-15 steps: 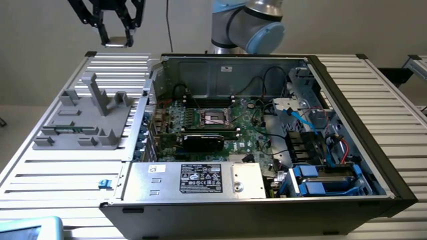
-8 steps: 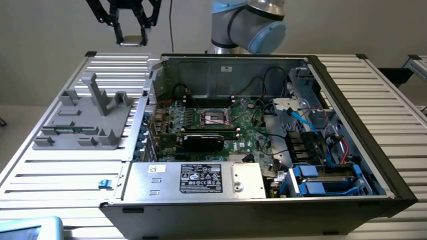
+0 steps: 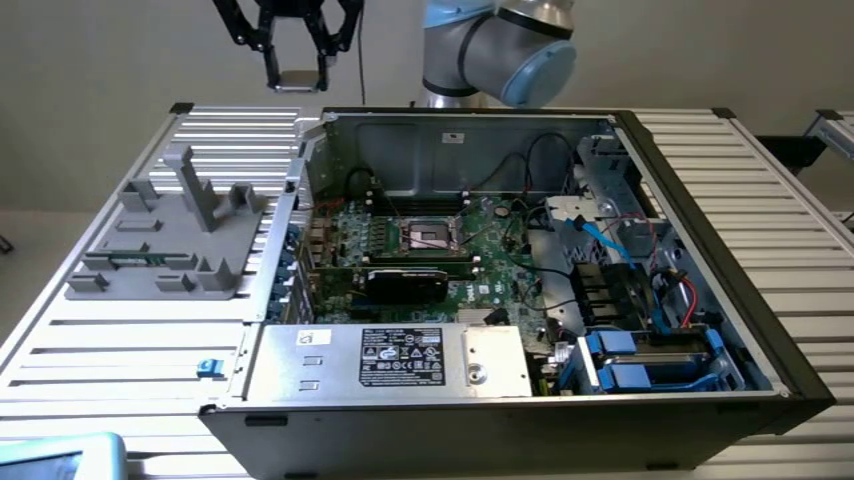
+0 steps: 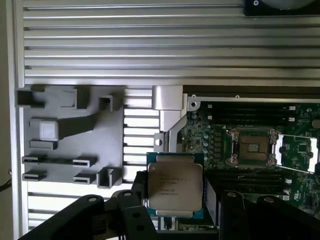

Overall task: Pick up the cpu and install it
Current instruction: 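Pick up the cpu and move it towards the insertion slot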

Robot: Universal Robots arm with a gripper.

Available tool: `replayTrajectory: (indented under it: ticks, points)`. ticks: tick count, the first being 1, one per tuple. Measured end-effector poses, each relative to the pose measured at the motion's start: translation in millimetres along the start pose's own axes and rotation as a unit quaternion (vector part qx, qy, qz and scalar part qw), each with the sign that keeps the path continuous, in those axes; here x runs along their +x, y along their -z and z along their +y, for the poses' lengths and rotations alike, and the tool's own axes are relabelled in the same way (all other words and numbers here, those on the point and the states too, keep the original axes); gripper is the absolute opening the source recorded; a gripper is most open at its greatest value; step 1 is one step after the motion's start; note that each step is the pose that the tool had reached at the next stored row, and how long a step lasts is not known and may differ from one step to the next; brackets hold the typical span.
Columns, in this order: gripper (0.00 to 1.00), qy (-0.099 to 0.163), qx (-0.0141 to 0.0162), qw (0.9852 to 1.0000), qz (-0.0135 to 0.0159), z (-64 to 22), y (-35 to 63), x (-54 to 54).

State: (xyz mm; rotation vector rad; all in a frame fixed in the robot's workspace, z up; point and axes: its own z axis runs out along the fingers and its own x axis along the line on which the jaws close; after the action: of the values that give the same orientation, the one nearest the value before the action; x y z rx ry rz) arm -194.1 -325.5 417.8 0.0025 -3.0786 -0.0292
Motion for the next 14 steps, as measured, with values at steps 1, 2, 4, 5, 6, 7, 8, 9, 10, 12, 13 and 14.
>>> replayTrajectory:
  ticks: [1,2,4,5,6,7,8,9,10,12,13,14]
  points:
    - [0.56,0.0,0.0,1.0,0.0,-0.2,0.4,-4.5]
    - [0.56,0.0,0.0,1.0,0.0001,-0.3,0.7,-9.0]
    - [0.56,0.0,0.0,1.0,0.0001,-0.6,1.4,-18.4]
    - [0.56,0.0,0.0,1.0,0.0002,-0.8,1.8,-22.9]
    - [0.56,0.0,0.0,1.0,0.0003,-0.9,2.1,-27.3]
    - [0.56,0.0,0.0,1.0,0.0003,-1.0,2.4,-31.8]
    - [0.56,0.0,0.0,1.0,0.0004,-1.2,2.7,-36.3]
    - [0.56,0.0,-0.0001,1.0,0.0004,-1.3,3.0,-40.8]
    - [0.56,0.0,-0.0001,1.0,0.0005,-1.5,3.3,-45.4]
    - [0.56,0.0,-0.0001,1.0,0.0005,-1.6,3.8,-54.4]
    - [0.56,0.0,-0.0001,1.0,0.0006,-1.7,4.1,-58.9]
    - [0.56,0.0,-0.0001,1.0,0.0008,-1.8,4.4,-63.8]
